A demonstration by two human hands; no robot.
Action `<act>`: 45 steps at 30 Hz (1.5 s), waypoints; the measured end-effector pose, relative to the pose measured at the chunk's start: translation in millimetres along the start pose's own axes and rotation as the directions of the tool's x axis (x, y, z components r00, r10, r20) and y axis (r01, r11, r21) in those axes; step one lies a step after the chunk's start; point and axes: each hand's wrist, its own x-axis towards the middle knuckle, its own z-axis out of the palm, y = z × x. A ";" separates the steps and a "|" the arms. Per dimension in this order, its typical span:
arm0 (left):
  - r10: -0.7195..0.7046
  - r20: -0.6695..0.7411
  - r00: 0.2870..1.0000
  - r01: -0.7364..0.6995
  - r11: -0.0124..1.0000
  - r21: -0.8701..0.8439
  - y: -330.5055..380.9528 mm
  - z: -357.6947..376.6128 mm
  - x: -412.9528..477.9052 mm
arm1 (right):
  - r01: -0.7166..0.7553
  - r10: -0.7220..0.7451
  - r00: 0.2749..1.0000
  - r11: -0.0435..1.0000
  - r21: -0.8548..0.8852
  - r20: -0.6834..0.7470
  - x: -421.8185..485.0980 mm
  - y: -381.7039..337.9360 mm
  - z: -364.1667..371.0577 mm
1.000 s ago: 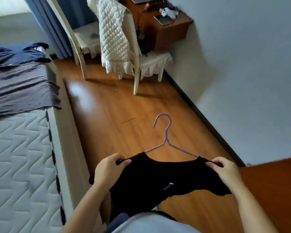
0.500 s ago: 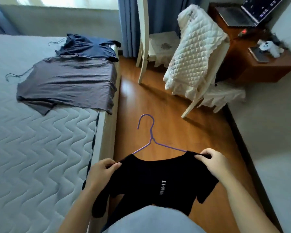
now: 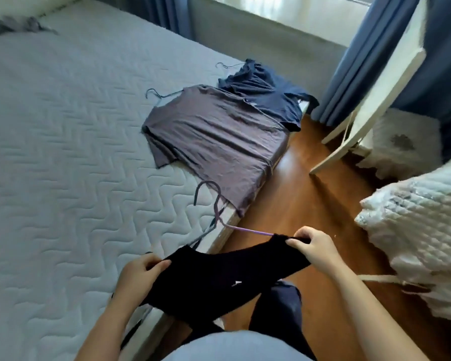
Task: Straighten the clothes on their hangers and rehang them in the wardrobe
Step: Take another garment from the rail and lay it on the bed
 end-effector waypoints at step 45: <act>-0.471 -0.621 0.627 0.371 0.881 -0.294 -84.3 -205.0 149.5 | 0.661 -0.502 0.718 0.708 -0.248 0.483 289.7 -419.7 156.9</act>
